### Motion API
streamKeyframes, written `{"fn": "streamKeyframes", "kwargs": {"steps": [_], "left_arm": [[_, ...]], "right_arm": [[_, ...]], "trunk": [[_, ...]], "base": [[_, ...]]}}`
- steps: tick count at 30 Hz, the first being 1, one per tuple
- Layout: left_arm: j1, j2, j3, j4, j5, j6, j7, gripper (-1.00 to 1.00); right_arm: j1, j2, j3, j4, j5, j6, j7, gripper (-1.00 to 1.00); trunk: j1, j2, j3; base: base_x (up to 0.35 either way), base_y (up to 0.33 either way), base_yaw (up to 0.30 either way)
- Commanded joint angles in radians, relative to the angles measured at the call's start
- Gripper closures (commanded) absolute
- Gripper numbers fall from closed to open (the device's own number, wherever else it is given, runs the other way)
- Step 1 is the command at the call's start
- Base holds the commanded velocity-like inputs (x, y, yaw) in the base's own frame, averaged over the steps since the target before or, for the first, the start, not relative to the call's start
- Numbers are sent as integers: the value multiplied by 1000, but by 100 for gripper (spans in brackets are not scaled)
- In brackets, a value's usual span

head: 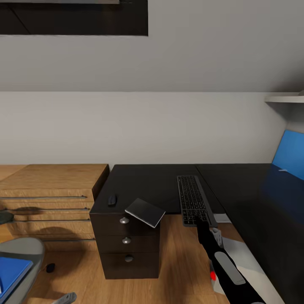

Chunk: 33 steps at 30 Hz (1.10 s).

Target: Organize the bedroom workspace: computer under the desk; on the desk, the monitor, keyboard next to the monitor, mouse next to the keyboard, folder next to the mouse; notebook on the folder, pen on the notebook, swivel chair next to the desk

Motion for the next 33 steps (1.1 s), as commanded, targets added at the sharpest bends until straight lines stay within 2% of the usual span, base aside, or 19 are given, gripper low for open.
{"fn": "streamKeyframes", "kwargs": {"steps": [1, 14, 19, 26, 29, 33], "left_arm": [[0, 0, 1, -2, 8, 5, 3, -100], [0, -2, -1, -1, 11, -16, 6, -100], [0, -16, -1, -1, 9, -24, 5, -100], [0, -19, -2, -1, 10, -25, 5, -100], [0, -20, -2, -1, 10, -25, 5, -100], [0, -20, -1, -1, 10, -25, 5, -100]], "right_arm": [[-1, -1, 5, -3, -13, -1, 3, 100], [-1, -5, 4, -44, -13, 2, 3, 100], [19, -5, 5, -114, -13, 1, 1, 100], [35, -17, 8, -154, 1, 3, 1, 100], [36, -23, 8, -155, 27, 2, 3, 100], [36, -26, 8, -155, 36, 1, 4, 100]], "trunk": [[-4, 7, 2], [-54, 98, 43], [-73, 133, 59], [-100, 182, 81], [-111, 203, 90], [-127, 231, 103]], "base": [[0, 0, 0], [0, 0, 0], [-33, 0, 0], [-282, 0, 0], [-335, 0, 0], [-339, 0, 0]]}}
